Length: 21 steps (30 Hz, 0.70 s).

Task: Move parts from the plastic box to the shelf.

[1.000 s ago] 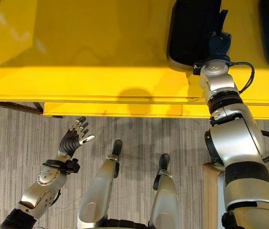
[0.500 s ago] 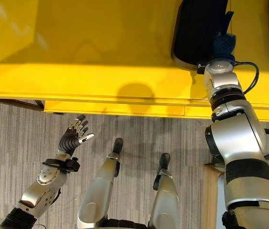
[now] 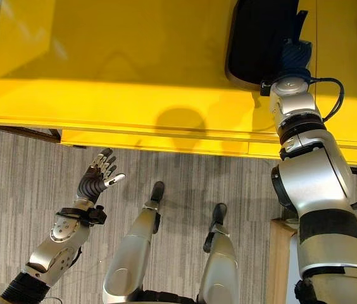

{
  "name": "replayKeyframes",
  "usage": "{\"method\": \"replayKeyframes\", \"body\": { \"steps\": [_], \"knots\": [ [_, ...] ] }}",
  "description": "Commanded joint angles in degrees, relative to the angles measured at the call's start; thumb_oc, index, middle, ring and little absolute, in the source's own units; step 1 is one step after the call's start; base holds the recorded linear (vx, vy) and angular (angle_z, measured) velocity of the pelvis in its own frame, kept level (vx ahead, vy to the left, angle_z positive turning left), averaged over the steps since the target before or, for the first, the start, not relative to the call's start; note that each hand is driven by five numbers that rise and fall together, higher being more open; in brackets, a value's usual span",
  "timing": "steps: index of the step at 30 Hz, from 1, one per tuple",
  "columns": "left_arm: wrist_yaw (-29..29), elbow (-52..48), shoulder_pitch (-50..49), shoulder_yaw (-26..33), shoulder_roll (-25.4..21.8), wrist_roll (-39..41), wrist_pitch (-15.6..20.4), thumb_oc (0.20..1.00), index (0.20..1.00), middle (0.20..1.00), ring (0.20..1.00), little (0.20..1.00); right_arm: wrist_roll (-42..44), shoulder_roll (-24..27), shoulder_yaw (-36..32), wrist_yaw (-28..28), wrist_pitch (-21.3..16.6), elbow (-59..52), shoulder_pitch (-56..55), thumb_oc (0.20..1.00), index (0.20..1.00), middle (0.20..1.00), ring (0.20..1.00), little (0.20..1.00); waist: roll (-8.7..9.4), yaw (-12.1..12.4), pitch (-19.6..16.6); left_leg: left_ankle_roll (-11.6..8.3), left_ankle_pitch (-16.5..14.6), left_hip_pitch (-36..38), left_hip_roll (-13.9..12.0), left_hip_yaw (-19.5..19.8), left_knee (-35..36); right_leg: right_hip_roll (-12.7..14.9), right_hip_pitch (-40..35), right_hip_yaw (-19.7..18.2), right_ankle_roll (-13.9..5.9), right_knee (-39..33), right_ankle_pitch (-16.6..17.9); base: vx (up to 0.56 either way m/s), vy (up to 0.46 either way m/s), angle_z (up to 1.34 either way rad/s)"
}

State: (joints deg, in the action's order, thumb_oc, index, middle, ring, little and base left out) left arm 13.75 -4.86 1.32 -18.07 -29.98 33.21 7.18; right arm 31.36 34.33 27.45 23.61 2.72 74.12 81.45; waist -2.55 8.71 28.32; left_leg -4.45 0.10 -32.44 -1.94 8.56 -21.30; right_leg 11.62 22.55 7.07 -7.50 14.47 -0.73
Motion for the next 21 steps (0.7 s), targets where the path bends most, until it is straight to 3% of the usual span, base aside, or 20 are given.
{"method": "replayKeyframes", "body": {
  "steps": [1,2,4,5,21],
  "knots": [
    [0.1,-0.9,-0.4,-2.1,-1.8,1.4,3.7,1.000,1.000,1.000,1.000,1.000,0.7,0.3,0.8,0.4,-4.3,-0.7,4.5,0.200,0.200,0.200,0.200,0.200,0.99,0.6,-2.7,-0.45,-1.1,-0.1,-1.7,-3.1,0.7,0.7,1.8,0.4,0.96,10.1,-8.0,0.00,0.000,0.00],
    [0.2,-0.8,-0.4,-2.1,-1.8,1.3,3.7,1.000,1.000,1.000,1.000,1.000,0.8,0.2,0.7,0.4,-4.3,-0.6,4.5,0.200,0.200,0.200,0.200,0.200,1.01,0.7,-2.6,-0.46,-1.1,-0.1,-1.7,-3.1,0.7,0.6,1.8,0.4,0.94,10.1,-7.9,0.00,0.000,0.00],
    [0.2,-0.7,-0.4,-2.0,-1.7,1.5,3.6,1.000,1.000,1.000,1.000,1.000,1.5,0.0,0.1,0.6,-4.4,-0.3,4.4,0.454,0.454,0.454,0.454,0.454,1.02,0.7,-2.6,-0.43,-1.0,-0.1,-1.6,-3.0,0.9,0.6,1.8,0.4,0.99,10.1,-7.9,0.00,0.000,0.00],
    [0.2,-0.7,-0.5,-2.0,-1.7,1.5,3.6,1.000,1.000,1.000,1.000,1.000,1.5,0.0,0.1,0.6,-4.4,-0.3,4.4,1.000,1.000,1.000,1.000,1.000,1.02,0.7,-2.6,-0.43,-1.0,-0.1,-1.6,-3.0,0.9,0.6,1.8,0.4,0.99,10.1,-7.9,0.00,0.000,0.00],
    [0.5,0.0,0.1,-2.1,-2.3,1.9,3.8,1.000,1.000,1.000,1.000,1.000,3.2,-0.3,-0.4,1.3,-4.8,-0.3,5.3,1.000,1.000,1.000,1.000,1.000,1.15,0.7,-2.7,-0.48,-1.1,0.3,-1.7,-3.2,1.0,0.4,1.4,0.5,0.99,9.9,-7.8,0.00,0.000,0.00]
  ]
}}
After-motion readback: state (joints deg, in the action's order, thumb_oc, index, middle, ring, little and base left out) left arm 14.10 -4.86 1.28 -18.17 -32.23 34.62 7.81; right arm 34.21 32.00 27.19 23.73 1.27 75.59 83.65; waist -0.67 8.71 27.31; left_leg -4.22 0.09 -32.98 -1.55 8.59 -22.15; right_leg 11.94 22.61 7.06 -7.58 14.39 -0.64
